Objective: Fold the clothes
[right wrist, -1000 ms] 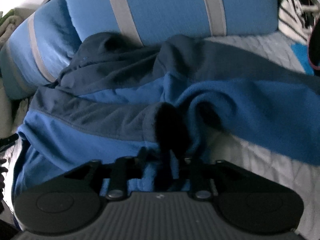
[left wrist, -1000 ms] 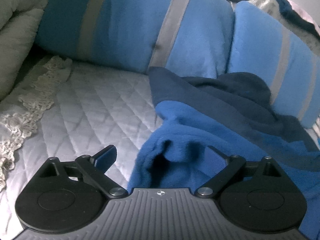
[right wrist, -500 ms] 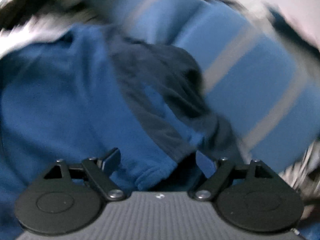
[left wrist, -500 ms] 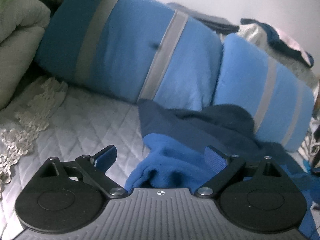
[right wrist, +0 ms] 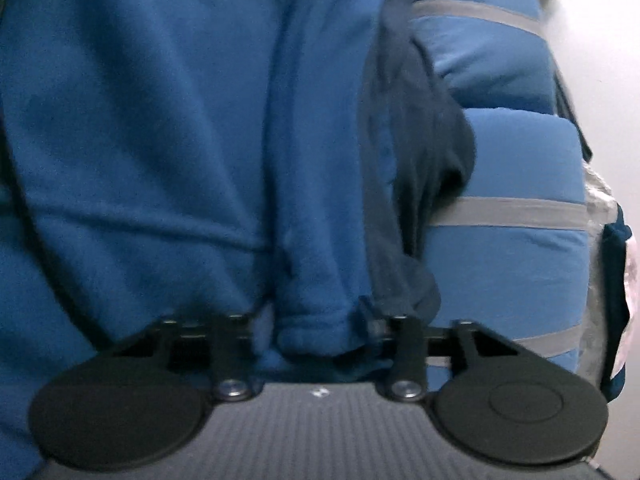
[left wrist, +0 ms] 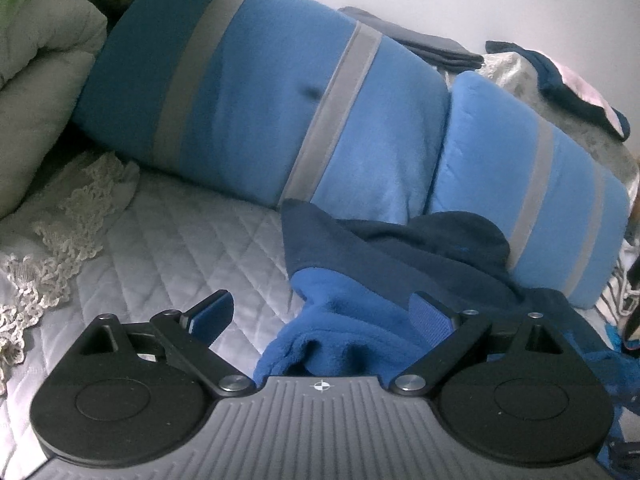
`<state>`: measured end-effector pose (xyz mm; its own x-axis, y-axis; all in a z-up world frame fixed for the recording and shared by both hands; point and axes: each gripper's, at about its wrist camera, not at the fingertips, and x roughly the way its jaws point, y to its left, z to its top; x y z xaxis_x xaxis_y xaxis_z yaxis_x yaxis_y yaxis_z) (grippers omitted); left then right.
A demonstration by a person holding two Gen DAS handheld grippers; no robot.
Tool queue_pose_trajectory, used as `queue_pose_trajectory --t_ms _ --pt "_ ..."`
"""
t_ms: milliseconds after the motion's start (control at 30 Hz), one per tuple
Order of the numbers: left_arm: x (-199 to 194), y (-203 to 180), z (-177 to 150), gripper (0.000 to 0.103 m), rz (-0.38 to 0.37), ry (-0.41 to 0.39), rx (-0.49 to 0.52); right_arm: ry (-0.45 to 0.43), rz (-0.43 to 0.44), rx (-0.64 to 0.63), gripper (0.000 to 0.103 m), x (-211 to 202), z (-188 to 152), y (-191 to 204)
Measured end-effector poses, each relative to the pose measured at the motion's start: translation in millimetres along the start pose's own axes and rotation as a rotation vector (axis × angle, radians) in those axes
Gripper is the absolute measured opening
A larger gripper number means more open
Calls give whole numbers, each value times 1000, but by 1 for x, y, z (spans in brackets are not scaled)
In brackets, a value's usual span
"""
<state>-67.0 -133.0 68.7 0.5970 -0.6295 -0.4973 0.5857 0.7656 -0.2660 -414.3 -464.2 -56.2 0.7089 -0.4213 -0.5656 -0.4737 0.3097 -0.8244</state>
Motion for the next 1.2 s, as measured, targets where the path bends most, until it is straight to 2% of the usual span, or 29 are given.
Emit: queue_pose_trajectory --t_ms 33,67,200,300,400,533,733,833,967,1100,1133,1167,1200 --pt "0 0 0 97 0 3 0 5 3 -13 25 0 0 3" --pt "1 -1 0 97 0 5 0 10 5 -26 23 0 1 6" --pt "-1 -1 1 97 -6 6 2 36 -41 -24 20 -6 2 1" --pt "0 -1 1 97 0 16 35 48 1 40 20 -12 3 -11" --pt "6 -4 1 97 24 47 150 46 13 51 19 -9 3 -12" --pt "8 -9 -6 97 130 50 352 45 30 67 19 -6 3 -14" --pt "19 -25 -29 96 187 111 638 43 50 88 19 -3 4 -15" --pt "28 -31 -39 96 212 114 702 44 57 95 19 -4 4 -14" --pt "38 -31 -41 94 272 87 714 45 56 110 20 -3 4 -14" --pt "50 -31 -41 81 330 72 763 48 59 115 20 -1 3 -13" --pt "51 -32 -42 70 328 78 773 49 60 116 20 -1 3 -13" --pt "53 -32 -43 64 318 85 781 50 62 116 20 -1 3 -12" --pt "53 -32 -44 51 311 92 790 51 63 117 20 -1 2 -12"
